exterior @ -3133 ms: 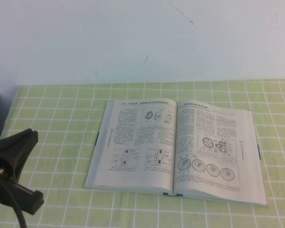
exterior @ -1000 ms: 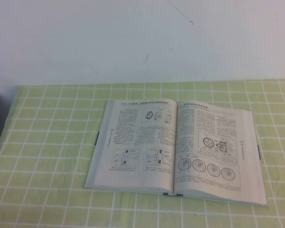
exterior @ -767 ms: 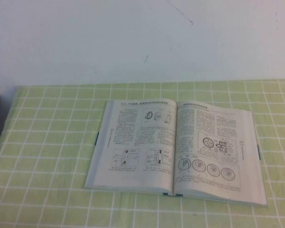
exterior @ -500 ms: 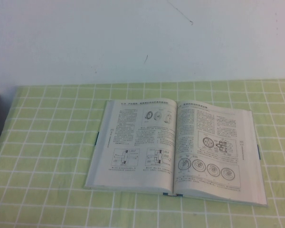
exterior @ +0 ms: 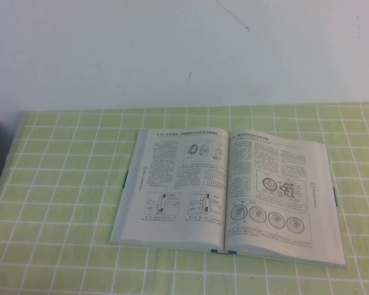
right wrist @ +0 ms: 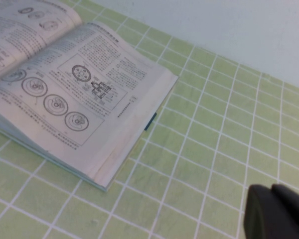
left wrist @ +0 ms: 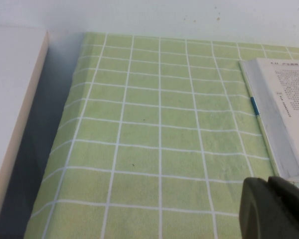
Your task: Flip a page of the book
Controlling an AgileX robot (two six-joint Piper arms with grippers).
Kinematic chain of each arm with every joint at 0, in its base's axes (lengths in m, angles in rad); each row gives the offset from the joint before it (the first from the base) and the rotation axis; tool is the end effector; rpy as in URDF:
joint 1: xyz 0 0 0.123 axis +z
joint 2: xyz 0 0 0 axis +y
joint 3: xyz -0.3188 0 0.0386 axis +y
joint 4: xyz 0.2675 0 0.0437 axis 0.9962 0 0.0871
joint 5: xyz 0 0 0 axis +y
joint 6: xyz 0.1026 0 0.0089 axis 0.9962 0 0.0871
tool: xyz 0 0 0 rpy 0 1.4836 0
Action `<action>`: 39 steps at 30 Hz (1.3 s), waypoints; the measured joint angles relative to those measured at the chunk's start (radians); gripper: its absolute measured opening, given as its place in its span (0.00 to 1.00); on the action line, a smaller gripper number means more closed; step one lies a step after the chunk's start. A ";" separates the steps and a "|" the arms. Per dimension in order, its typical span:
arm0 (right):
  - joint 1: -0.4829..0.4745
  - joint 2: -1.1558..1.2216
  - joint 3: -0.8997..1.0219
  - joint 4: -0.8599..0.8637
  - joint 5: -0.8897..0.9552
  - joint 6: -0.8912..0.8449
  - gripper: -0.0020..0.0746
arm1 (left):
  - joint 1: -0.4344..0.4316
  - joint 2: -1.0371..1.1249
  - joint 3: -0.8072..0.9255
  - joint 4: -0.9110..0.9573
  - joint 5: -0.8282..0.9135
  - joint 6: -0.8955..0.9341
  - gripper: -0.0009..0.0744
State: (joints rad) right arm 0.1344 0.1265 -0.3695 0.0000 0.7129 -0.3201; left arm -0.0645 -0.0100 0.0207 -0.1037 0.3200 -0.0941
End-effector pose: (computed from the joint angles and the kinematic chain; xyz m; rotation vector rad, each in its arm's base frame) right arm 0.0330 0.0045 0.2698 -0.4406 1.9052 -0.1225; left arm 0.0484 -0.0065 0.1745 -0.0932 1.8152 -0.2118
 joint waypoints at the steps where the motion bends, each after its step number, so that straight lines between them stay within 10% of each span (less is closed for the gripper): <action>1: 0.000 0.000 0.000 0.000 0.000 0.000 0.02 | 0.000 0.000 0.000 0.000 0.000 0.000 0.01; 26: 0.000 0.000 0.002 0.000 -0.008 0.000 0.02 | 0.000 0.000 -0.001 0.004 0.002 0.000 0.01; 39: -0.119 -0.135 0.366 0.000 -0.365 0.061 0.02 | 0.000 0.000 -0.001 0.004 0.003 0.000 0.01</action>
State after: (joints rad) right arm 0.0149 -0.0083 -0.0040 0.0000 0.3478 -0.2595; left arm -0.0645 -0.0100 0.0199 -0.0997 0.3227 -0.0941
